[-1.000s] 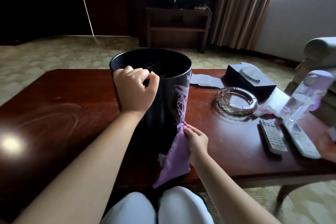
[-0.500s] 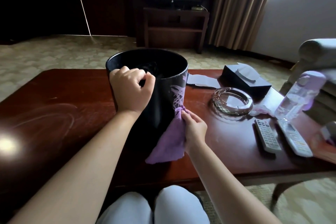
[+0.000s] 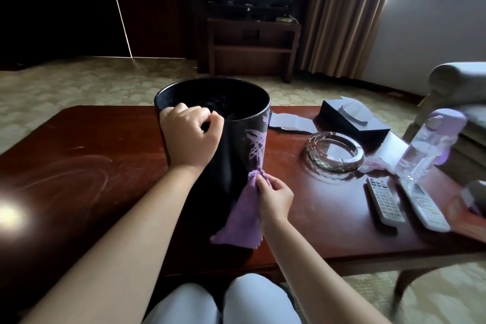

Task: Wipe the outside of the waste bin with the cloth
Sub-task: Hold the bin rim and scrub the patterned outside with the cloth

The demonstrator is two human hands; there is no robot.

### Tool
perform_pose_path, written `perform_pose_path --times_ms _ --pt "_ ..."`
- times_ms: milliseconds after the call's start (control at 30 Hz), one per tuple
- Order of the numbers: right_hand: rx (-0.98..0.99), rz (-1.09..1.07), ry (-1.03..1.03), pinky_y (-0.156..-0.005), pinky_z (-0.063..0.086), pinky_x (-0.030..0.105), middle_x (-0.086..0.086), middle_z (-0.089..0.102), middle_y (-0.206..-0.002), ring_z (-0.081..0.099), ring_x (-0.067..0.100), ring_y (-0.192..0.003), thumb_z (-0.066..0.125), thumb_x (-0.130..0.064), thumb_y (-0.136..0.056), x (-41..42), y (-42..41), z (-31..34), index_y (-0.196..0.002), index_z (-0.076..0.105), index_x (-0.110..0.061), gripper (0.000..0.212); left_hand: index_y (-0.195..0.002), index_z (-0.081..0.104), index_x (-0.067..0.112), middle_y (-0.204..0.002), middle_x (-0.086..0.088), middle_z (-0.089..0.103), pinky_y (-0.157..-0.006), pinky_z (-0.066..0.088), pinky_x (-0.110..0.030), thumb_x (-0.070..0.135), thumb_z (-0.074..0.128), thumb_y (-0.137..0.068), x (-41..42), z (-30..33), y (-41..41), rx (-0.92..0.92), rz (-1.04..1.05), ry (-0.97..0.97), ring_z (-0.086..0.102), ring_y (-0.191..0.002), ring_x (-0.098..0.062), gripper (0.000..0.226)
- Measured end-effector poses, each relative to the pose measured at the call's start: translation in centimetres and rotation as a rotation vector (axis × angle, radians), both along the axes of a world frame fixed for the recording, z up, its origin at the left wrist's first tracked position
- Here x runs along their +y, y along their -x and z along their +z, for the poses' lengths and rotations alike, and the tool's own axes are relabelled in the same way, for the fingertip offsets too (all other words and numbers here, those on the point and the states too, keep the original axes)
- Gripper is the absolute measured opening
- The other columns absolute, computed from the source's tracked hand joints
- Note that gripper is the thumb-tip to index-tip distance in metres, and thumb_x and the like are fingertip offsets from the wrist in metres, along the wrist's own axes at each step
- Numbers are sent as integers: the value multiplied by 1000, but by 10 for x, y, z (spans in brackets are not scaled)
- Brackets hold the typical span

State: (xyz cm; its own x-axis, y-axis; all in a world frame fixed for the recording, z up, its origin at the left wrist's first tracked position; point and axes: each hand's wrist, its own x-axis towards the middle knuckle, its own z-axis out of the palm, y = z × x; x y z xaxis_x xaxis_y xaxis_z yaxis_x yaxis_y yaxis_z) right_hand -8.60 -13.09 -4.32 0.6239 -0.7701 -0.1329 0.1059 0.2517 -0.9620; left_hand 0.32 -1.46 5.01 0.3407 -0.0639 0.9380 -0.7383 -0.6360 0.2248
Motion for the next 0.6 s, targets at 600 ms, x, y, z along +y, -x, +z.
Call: perform_pose_path --times_ms 600 --pt "-172 -49 115 -68 50 12 -7 70 -75 64 -1 -69 73 -11 -78 9 -9 59 -72 69 -24 15 -47 26 21 -45 11 21 -58 22 -29 23 48 -78 1 0 -1 13 -8 -1 29 -46 -16 38"
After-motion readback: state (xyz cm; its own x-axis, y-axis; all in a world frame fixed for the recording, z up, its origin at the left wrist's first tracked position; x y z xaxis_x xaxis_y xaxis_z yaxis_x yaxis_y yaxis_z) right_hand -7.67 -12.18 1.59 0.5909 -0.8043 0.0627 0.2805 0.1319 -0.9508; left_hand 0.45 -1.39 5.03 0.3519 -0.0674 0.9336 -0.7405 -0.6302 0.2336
